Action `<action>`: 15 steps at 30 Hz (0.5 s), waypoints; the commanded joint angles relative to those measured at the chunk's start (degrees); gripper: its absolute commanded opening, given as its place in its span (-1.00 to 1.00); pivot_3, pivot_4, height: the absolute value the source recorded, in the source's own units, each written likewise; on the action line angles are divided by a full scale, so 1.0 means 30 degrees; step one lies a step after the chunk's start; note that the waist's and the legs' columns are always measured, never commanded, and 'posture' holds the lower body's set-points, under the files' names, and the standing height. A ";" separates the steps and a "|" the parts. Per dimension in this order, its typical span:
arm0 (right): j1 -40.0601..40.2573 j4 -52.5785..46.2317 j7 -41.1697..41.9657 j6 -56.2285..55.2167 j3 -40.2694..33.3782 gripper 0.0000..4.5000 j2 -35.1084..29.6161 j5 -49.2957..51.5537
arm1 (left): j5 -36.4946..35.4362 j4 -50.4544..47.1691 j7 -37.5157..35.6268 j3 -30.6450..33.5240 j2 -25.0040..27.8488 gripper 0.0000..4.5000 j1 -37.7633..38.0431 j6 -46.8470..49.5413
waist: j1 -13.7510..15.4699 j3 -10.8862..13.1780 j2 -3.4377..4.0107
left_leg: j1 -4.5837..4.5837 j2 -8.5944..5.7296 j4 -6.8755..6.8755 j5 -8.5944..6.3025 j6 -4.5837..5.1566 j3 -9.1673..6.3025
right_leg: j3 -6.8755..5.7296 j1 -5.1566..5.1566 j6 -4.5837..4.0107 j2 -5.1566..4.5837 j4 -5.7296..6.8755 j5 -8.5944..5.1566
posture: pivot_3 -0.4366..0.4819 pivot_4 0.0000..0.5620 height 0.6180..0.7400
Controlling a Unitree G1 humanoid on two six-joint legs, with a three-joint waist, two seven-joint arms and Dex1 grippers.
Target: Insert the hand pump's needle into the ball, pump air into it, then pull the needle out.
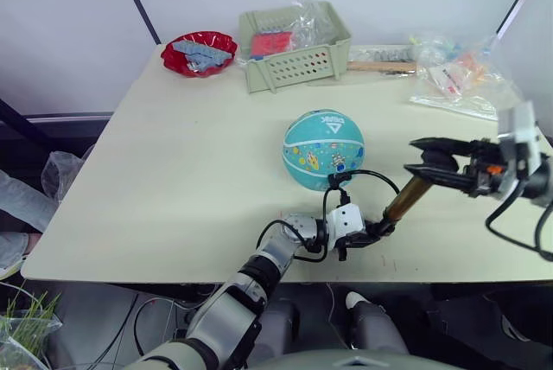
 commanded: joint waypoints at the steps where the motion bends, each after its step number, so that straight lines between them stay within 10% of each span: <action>1: -0.1170 -0.0692 0.0214 0.0659 -0.2187 -0.26 -0.0773 0.1999 | 0.1215 0.1944 -0.0019 -0.0591 0.0978 -0.53 0.0896 0.1101 | -0.0006 0.0006 -0.0003 | 0.0000 0.0001 0.0000 0.0000 0.0000 0.0000 | -0.0001 0.0000 0.0028 0.0001 0.0000 -0.0017 | -0.05 -0.47 1.00; 9: -0.3468 -0.0105 -0.0249 0.2463 -0.2995 -0.26 -0.1557 0.4038 | 0.1232 0.1889 -0.0012 -0.0648 0.1015 -0.53 0.1050 0.1047 | -0.0009 0.0042 0.0029 | 0.0008 0.0011 0.0000 0.0000 0.0001 0.0016 | 0.0010 -0.0001 0.0045 0.0001 0.0000 -0.0026 | -0.05 -0.47 1.00; 15: 0.0161 -0.1057 -0.0181 0.0164 -0.0117 -0.26 0.0198 -0.0092 | 0.1230 0.1657 -0.0026 -0.0715 0.1023 -0.53 0.1235 0.1074 | -0.0029 -0.0009 0.0010 | 0.0032 0.0009 -0.0014 -0.0003 0.0005 0.0033 | 0.0026 0.0008 0.0049 -0.0005 -0.0001 -0.0028 | -0.05 -0.47 1.00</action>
